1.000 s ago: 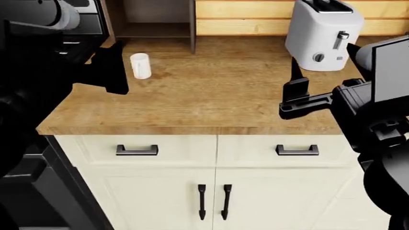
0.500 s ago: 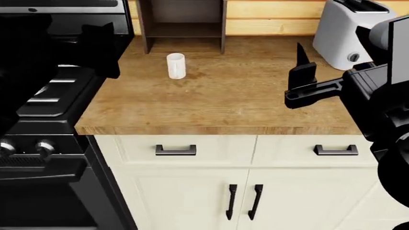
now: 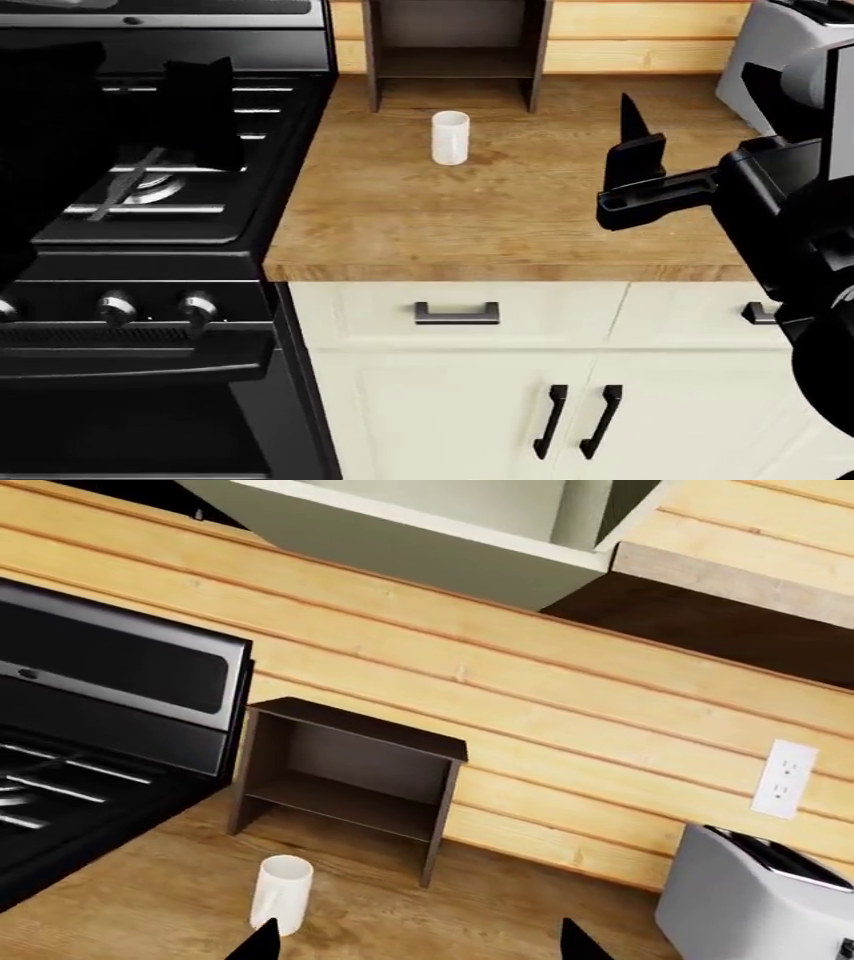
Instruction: A wet mug is on the counter and needs to be dried. Pick it up and place it upside down in the open cabinet.
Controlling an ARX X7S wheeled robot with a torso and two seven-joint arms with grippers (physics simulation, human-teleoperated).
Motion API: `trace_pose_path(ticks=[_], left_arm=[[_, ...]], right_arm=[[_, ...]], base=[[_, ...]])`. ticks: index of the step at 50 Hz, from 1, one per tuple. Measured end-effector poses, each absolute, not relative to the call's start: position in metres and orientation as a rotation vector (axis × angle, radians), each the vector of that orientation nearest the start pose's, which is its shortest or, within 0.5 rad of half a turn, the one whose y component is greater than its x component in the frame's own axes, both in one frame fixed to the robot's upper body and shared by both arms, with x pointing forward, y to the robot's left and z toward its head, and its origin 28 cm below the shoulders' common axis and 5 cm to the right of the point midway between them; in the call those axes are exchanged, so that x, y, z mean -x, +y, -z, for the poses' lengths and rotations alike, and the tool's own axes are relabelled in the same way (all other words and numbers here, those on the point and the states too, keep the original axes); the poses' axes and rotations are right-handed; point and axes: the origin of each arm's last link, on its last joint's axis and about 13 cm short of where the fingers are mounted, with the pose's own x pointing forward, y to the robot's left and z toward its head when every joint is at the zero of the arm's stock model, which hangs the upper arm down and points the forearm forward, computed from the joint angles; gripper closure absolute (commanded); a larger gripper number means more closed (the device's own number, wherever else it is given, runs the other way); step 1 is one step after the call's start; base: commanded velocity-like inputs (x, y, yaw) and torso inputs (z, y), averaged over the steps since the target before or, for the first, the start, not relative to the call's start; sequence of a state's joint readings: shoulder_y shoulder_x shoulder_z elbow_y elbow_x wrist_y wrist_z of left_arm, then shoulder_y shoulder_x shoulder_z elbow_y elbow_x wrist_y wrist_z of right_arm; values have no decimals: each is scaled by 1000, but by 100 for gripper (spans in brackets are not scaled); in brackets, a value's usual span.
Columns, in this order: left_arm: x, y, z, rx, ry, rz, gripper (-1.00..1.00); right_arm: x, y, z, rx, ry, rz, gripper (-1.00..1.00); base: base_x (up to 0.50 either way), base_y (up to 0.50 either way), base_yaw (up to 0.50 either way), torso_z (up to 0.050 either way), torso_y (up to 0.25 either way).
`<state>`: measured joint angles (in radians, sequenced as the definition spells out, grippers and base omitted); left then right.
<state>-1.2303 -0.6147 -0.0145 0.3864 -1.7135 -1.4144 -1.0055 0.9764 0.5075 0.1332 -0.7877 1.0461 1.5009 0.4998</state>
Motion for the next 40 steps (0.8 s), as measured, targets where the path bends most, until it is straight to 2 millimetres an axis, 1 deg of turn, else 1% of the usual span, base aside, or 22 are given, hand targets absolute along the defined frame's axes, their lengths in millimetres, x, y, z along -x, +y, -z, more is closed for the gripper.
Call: trace_pose_path(ticks=[7, 15, 40], left_arm=[[-221, 258, -337, -73, -49, 127, -100], [-222, 257, -338, -76, -47, 125, -100], [-220, 254, -343, -83, -42, 129, -100]], right_arm=[[-216, -146, -292, 230, -214, -83, -100], [-216, -146, -292, 224, -217, -84, -100], [-211, -146, -298, 231, -223, -92, -100]], base=[[79, 188, 0, 0, 0], [221, 22, 0, 0, 0], [344, 0, 0, 0, 0]])
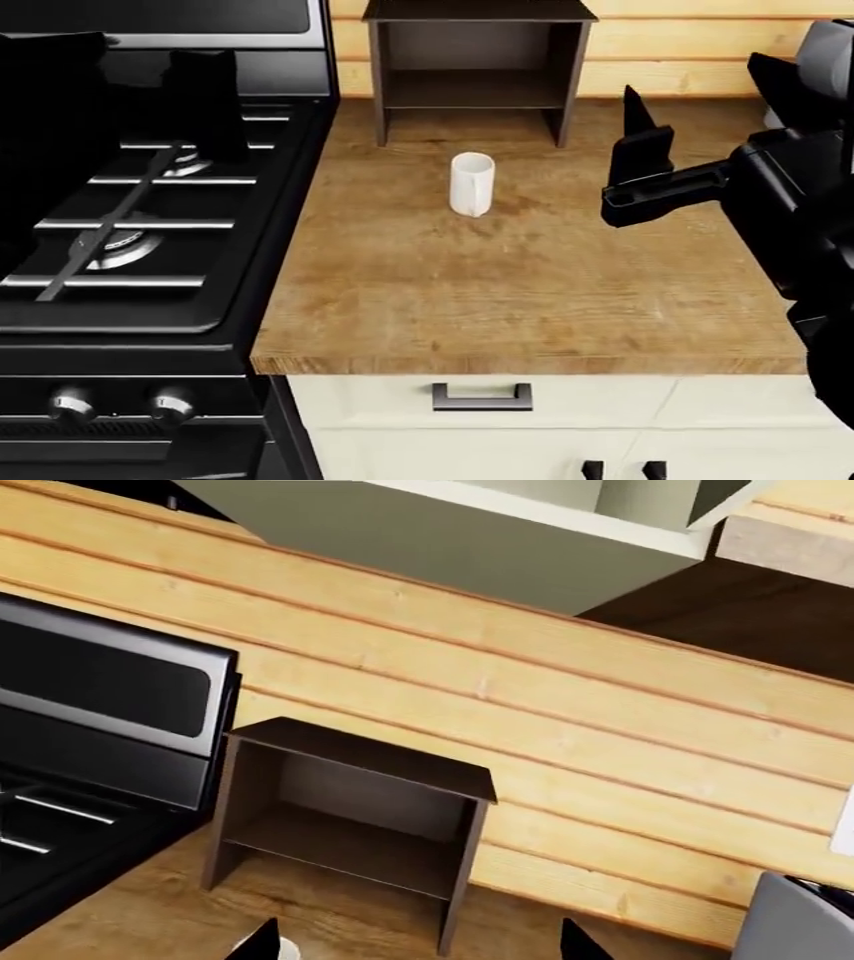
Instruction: A wet mug is on the counter and needs to be dried. Pick it up and place it upside down in the open cabinet.
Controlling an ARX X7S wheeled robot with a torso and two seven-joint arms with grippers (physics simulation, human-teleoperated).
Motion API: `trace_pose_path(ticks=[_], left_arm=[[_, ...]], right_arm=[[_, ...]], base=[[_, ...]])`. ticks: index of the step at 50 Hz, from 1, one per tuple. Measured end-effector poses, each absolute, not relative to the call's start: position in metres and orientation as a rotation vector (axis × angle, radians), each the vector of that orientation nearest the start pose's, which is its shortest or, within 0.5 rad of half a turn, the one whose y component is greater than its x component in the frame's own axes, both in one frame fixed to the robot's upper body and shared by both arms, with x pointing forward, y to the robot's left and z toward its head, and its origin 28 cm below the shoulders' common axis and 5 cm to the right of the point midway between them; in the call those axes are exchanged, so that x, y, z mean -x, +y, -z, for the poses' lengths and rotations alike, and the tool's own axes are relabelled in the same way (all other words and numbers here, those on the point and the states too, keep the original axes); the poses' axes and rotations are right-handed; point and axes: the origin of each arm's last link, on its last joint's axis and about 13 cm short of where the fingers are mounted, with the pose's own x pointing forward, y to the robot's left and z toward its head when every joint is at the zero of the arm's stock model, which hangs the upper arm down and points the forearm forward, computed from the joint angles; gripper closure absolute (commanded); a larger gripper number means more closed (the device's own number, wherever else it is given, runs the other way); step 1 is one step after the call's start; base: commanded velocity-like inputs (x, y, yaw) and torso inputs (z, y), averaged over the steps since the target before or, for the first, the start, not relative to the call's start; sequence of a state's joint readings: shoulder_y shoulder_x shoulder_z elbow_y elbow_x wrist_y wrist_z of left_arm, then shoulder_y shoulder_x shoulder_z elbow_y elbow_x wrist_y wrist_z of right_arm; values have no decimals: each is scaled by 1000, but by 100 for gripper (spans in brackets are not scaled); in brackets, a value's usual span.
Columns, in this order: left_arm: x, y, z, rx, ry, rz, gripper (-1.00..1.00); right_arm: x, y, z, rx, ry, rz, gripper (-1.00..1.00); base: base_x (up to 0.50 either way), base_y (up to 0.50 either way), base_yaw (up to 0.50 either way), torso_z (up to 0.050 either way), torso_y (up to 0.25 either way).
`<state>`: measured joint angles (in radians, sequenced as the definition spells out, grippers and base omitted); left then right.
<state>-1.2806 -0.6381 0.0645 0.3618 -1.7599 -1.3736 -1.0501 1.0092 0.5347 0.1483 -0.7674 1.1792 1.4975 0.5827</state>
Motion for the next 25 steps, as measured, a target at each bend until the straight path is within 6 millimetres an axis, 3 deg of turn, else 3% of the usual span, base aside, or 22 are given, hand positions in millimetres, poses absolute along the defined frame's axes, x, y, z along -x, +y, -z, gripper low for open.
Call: trace_pose_path(ticks=[25], left_arm=[[-220, 254, -344, -98, -26, 137, -100]], right_arm=[[-207, -148, -299, 234, -213, -85, -100]], base=[[196, 0, 0, 0, 1]])
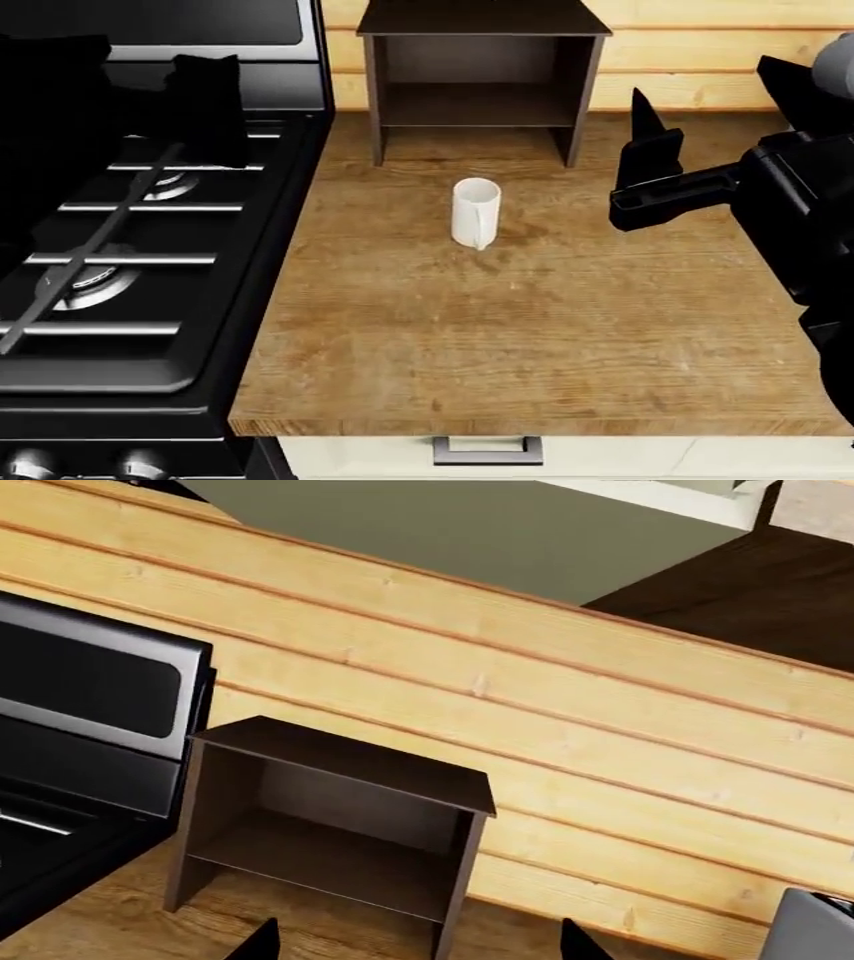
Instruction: A wet mug is on the counter and needs to be dried. Pick it up and place it upside down in the open cabinet.
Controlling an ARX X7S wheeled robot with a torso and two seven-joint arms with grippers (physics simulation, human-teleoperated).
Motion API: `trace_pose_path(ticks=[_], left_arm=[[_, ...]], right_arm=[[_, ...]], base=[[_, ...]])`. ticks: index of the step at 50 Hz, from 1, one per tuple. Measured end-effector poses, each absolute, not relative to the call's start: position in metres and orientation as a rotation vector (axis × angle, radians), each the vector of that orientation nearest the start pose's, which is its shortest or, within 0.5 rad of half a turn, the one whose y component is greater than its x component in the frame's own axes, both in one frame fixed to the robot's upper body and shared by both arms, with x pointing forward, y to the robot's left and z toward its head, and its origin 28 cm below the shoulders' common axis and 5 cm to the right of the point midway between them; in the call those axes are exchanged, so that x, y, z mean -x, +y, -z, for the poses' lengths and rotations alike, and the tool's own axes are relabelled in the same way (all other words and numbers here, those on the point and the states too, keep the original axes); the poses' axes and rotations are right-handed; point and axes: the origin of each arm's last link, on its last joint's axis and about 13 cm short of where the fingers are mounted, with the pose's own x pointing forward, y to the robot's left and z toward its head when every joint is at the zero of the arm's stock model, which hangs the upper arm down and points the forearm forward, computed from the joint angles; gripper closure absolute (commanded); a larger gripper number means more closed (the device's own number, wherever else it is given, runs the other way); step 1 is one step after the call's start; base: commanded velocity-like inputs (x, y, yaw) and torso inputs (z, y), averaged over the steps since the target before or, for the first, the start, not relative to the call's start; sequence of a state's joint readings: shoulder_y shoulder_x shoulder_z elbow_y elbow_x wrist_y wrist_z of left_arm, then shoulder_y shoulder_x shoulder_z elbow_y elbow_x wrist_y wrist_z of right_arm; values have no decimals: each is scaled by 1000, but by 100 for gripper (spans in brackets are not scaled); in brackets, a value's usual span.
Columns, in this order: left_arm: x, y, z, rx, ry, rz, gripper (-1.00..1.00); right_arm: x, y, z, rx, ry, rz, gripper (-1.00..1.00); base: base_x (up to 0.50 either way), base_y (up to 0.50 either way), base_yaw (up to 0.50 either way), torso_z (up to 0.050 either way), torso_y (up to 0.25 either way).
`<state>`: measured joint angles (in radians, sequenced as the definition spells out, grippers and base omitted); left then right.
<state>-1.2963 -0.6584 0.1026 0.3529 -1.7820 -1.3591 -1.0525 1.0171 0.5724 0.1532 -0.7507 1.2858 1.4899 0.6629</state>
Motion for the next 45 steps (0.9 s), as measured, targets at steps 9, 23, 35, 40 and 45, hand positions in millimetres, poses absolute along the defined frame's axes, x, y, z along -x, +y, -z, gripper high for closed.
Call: trace_pose_path(ticks=[9, 23, 35, 40, 45], left_arm=[[-219, 254, -343, -99, -21, 138, -100], [-219, 254, -343, -101, -20, 138, -100], [-219, 254, -343, -102, -17, 142, -100], [-219, 253, -343, -104, -16, 144, -100], [-219, 253, -343, -107, -15, 146, -100]], right_arm=[[-204, -150, -300, 236, -212, -75, -100], [-202, -152, -300, 238, -213, -66, -100], [-201, -152, -300, 241, -212, -62, -100], [-201, -152, -300, 243, -210, -61, -100], [-201, -152, -300, 243, -209, -60, -100]], base=[[145, 0, 0, 0, 0], [144, 0, 0, 0, 0], [146, 0, 0, 0, 0], [147, 0, 0, 0, 0], [144, 0, 0, 0, 2]])
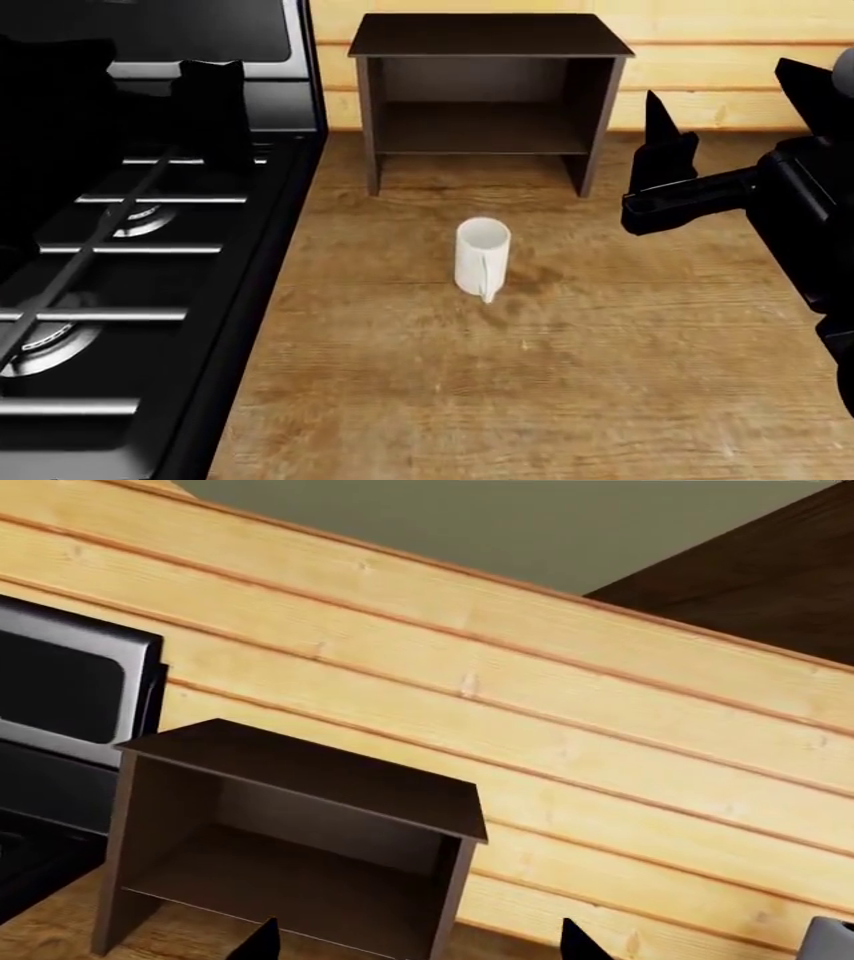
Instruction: A wet mug is on the counter and needs to be dried. Pick it up and place it upside down in the open cabinet.
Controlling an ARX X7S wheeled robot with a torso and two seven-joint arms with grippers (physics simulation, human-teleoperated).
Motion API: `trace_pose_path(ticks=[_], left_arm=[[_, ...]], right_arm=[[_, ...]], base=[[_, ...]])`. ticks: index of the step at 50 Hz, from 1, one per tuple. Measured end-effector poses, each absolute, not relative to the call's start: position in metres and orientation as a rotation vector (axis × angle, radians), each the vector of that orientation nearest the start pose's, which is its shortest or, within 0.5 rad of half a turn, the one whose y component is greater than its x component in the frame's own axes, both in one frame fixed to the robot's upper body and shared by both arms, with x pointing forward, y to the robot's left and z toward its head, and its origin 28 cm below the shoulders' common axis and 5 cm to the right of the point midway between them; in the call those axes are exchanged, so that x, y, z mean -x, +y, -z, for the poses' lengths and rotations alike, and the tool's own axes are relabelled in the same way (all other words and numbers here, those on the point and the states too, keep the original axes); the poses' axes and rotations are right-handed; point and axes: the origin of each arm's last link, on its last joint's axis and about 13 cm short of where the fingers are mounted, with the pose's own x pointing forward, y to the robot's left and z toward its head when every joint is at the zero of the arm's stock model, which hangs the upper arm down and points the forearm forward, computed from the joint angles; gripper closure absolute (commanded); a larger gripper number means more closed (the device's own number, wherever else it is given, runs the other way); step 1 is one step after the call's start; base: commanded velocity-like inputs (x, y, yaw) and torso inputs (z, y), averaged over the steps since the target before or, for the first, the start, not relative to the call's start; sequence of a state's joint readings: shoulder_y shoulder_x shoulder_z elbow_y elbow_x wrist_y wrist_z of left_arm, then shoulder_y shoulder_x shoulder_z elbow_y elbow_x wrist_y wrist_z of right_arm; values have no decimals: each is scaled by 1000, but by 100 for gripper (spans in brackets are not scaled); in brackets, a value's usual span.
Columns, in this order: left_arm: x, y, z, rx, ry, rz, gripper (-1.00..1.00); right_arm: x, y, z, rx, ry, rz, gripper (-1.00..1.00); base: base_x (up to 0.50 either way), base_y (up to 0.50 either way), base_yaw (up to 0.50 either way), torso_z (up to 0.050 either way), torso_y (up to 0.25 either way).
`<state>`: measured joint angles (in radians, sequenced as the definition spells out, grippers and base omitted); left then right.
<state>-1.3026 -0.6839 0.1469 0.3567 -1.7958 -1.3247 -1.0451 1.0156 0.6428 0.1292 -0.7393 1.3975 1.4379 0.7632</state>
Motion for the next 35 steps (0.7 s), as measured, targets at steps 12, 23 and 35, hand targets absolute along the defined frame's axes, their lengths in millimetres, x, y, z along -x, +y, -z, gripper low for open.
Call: trace_pose_path(ticks=[12, 23, 35], left_arm=[[-219, 252, -343, -110, -11, 153, -100], [-220, 250, -343, -120, -1, 173, -100], [-228, 248, -342, -132, 62, 248, -100]], right_arm=[[-200, -152, -299, 245, -206, -60, -100], [-199, -153, -298, 246, -203, -58, -100], [-199, -153, -297, 249, -199, -55, -100]], base=[[146, 0, 0, 0, 0], [119, 0, 0, 0, 1], [16, 0, 0, 0, 0]])
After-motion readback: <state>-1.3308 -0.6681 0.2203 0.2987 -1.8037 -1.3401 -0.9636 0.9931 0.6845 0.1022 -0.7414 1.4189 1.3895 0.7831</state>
